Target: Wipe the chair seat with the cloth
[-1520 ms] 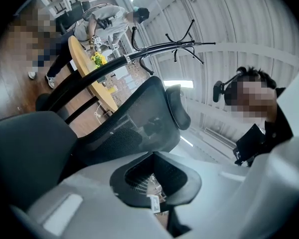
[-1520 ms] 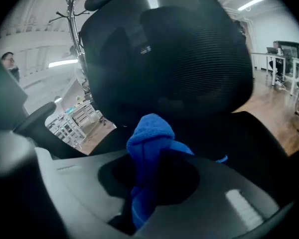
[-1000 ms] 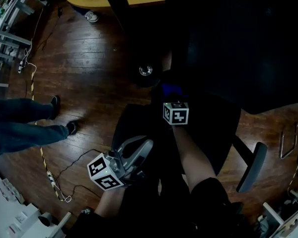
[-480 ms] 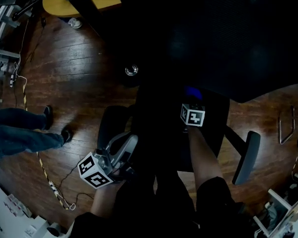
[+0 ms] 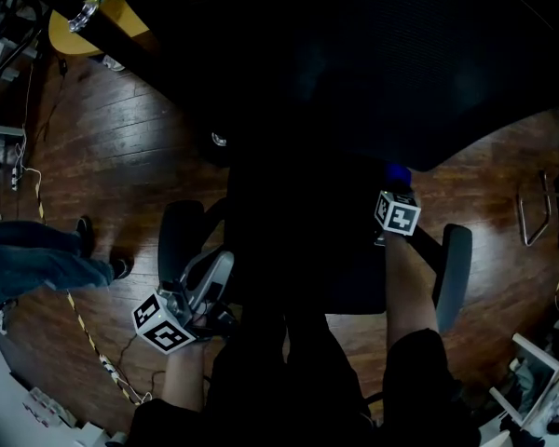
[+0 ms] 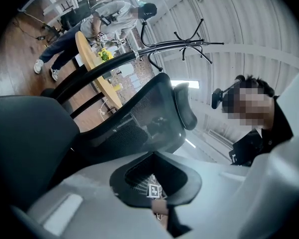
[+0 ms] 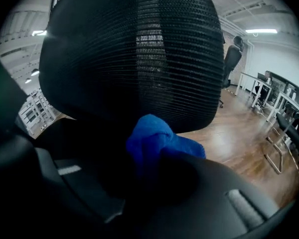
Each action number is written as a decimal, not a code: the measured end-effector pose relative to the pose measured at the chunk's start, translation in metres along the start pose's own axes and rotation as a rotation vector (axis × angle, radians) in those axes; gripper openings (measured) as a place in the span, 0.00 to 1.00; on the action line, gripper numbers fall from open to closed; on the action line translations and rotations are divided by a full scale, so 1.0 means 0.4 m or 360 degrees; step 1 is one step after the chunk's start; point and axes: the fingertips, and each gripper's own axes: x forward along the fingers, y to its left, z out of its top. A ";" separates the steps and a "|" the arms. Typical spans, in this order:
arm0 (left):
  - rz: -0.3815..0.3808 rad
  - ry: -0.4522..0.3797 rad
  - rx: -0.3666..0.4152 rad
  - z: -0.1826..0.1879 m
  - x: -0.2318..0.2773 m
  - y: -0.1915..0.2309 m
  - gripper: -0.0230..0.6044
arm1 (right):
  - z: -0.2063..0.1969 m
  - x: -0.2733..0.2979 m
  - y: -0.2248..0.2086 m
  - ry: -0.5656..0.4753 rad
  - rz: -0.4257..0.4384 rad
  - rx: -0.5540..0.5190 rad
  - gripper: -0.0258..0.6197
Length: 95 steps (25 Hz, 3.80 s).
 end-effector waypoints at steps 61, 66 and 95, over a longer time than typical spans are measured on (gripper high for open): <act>-0.0031 -0.0108 0.0002 0.006 -0.144 -0.045 0.02 | -0.176 -0.179 0.053 -0.0065 -0.0044 0.0027 0.14; 0.0001 -0.0185 0.0012 0.038 -0.200 -0.047 0.02 | -0.169 -0.172 0.348 -0.0095 0.0250 0.0056 0.14; -0.0022 -0.0140 0.0035 0.024 -0.182 -0.062 0.02 | -0.340 -0.189 0.437 0.0080 0.0280 -0.0177 0.14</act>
